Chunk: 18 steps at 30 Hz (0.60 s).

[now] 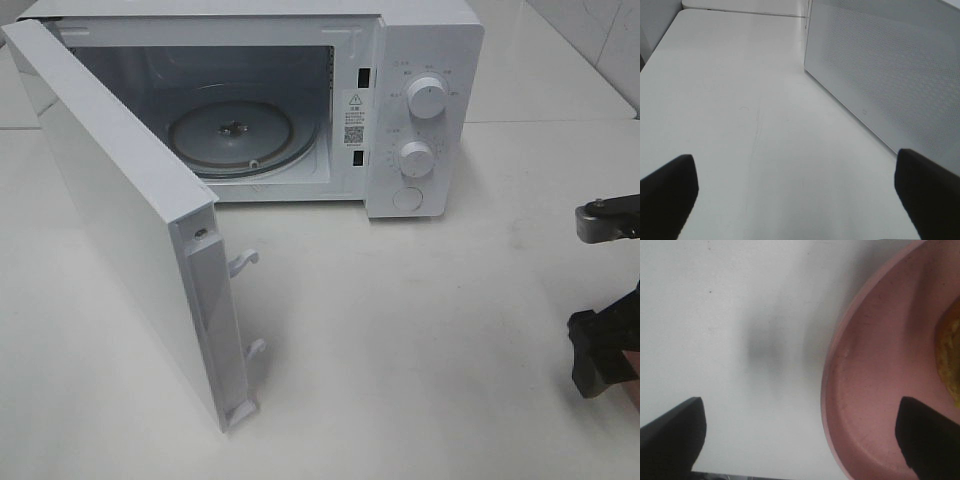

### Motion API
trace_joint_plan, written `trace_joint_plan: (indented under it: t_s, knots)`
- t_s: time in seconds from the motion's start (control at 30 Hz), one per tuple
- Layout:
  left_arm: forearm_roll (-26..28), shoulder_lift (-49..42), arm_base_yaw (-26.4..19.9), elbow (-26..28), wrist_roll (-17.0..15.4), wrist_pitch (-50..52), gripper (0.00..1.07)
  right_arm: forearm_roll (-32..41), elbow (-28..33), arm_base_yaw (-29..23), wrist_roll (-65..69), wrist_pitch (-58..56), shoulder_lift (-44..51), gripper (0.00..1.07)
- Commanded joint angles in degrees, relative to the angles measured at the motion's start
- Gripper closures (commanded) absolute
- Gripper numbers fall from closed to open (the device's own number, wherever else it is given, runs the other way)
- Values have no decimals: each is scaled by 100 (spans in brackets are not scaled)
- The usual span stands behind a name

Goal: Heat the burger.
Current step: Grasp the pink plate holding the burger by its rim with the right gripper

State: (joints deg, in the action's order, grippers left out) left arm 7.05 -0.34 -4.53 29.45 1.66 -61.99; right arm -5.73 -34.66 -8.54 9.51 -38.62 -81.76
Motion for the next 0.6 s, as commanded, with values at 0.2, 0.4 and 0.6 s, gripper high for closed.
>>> trace_joint_plan:
  t_s: [0.2, 0.4, 0.6]
  knots:
    - [46, -80, 23, 6, 0, 69, 6, -218, 52, 40, 155, 413, -739, 12]
    - [46, -80, 23, 6, 0, 69, 6, -212, 40, 281, 160, 556, -951, 13]
    - [46, -80, 23, 6, 0, 69, 6, -218, 46, 418, 138, 796, -974, 14]
